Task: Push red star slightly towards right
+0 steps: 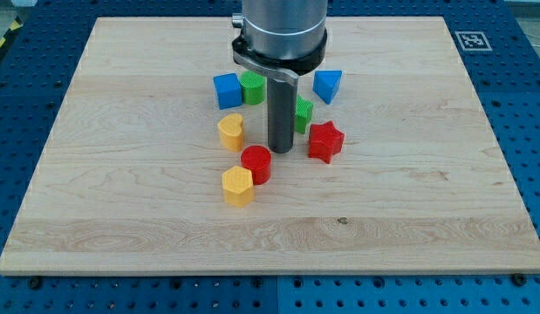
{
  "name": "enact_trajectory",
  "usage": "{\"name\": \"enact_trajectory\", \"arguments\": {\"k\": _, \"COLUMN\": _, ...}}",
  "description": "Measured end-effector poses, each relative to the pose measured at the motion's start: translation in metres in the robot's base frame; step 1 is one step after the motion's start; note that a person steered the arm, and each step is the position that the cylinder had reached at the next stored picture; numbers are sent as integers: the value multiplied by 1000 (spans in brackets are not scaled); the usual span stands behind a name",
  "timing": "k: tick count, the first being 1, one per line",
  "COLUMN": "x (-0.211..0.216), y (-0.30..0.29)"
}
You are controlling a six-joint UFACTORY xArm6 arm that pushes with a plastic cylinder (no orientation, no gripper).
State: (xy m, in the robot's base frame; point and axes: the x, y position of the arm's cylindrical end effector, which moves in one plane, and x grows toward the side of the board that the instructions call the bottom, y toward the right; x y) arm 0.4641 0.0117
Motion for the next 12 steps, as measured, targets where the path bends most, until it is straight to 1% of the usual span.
{"name": "enact_trajectory", "arguments": {"k": 4, "x": -13, "y": 2}}
{"name": "enact_trajectory", "arguments": {"k": 7, "x": -4, "y": 2}}
{"name": "enact_trajectory", "arguments": {"k": 8, "x": -3, "y": 7}}
{"name": "enact_trajectory", "arguments": {"k": 10, "x": -3, "y": 35}}
{"name": "enact_trajectory", "arguments": {"k": 12, "x": -11, "y": 37}}
